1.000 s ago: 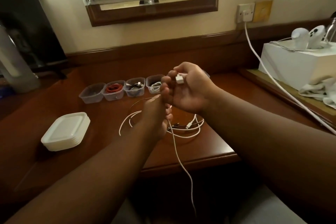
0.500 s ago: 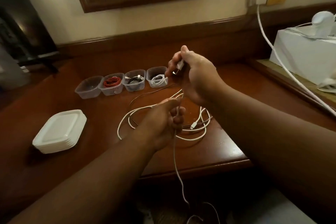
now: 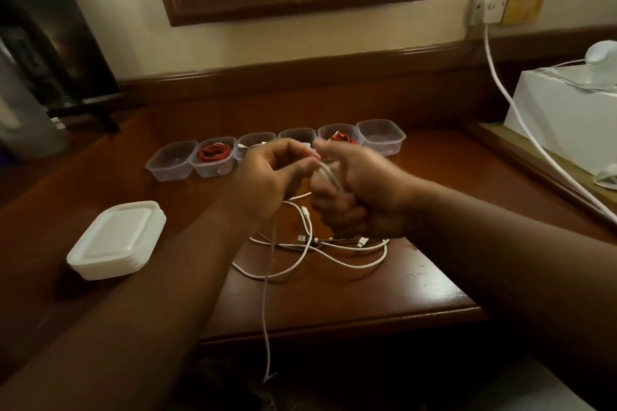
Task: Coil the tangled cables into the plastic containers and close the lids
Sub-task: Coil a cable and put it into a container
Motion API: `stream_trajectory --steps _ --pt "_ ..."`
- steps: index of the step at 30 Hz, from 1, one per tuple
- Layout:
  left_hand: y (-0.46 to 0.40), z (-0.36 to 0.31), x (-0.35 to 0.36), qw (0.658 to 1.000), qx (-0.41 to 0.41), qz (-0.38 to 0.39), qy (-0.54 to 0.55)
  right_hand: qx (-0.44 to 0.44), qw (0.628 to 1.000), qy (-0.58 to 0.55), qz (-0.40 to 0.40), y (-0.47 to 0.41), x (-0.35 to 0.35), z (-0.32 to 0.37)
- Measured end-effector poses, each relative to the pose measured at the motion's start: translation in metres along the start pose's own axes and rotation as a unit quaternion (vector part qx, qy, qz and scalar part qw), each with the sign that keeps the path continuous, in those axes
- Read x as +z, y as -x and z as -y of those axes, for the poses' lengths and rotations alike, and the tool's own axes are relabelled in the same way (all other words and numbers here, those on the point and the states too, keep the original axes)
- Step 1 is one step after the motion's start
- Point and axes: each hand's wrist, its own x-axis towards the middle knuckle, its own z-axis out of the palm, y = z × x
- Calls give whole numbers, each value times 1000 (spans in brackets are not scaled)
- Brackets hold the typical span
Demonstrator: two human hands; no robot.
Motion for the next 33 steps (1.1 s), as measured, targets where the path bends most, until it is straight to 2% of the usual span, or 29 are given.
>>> stream_trajectory --steps 2,3,4,5,6,7,8,9,10,11,12,13,14,15,16,18,19,20,22,23,24,26,28,29,30,31,32,33 --pt "5 4 18 976 -101 -40 191 -60 974 -199 89 5 8 15" --pt "8 4 27 961 -142 -53 233 -103 953 -270 91 5 11 23" --pt "12 4 36 952 -179 -49 245 -160 936 -308 60 3 11 29" --pt "17 2 42 950 -204 -27 234 -226 928 -296 0 0 11 33" --pt "22 -1 47 957 -211 6 198 -290 926 -227 -85 -1 9 36" --pt "25 -3 49 969 -203 35 140 -343 917 -108 -173 -5 3 36" --pt "25 -3 46 979 -186 50 65 -374 887 73 -261 -9 -4 34" --pt "23 -2 41 985 -161 55 -16 -365 818 292 -335 -13 -12 29" --pt "22 -2 35 986 -120 54 -98 -315 731 487 -360 -15 -17 24" --pt "19 -1 27 980 -70 55 -176 -244 662 616 -352 -16 -21 16" --pt "17 -1 20 966 -23 58 -250 -181 634 677 -328 -17 -22 8" --pt "14 -2 14 949 13 59 -309 -142 636 696 -302 -17 -21 1" --pt "12 -3 7 936 31 57 -347 -109 663 687 -276 -17 -16 -5" --pt "10 -4 1 931 35 54 -359 -76 714 648 -252 -16 -10 -9" --pt "8 -4 -5 934 28 50 -352 -44 785 575 -228 -15 -4 -11" --pt "7 -6 -11 969 -14 41 -245 20 929 341 -141 -9 -1 -9" --pt "10 -8 -10 989 -48 33 -139 39 975 207 -65 -6 -2 -7" --pt "12 -8 -8 996 -83 21 -27 42 996 75 14 -1 -4 -4" --pt "16 -4 2 980 -131 -12 146 0 982 -126 139 6 -1 6" --pt "18 -2 10 970 -149 -28 191 -42 968 -190 155 8 5 11" --pt "20 -1 18 963 -166 -37 211 -91 959 -230 137 9 11 16" --pt "26 -1 33 963 -189 -28 190 -213 947 -238 17 6 20 20" --pt "29 -2 43 975 -189 -4 120 -315 933 -125 -124 -3 17 17" --pt "30 -1 44 979 -189 14 75 -350 917 9 -192 -8 12 13" --pt "30 -1 42 981 -189 40 26 -366 864 222 -267 -12 6 7" --pt "31 0 39 980 -181 72 -35 -351 765 445 -307 -13 2 1" --pt "31 -2 33 977 -159 105 -95 -304 661 611 -312 -12 -1 -5" --pt "30 -4 26 973 -127 127 -146 -265 608 683 -305 -10 -4 -9"
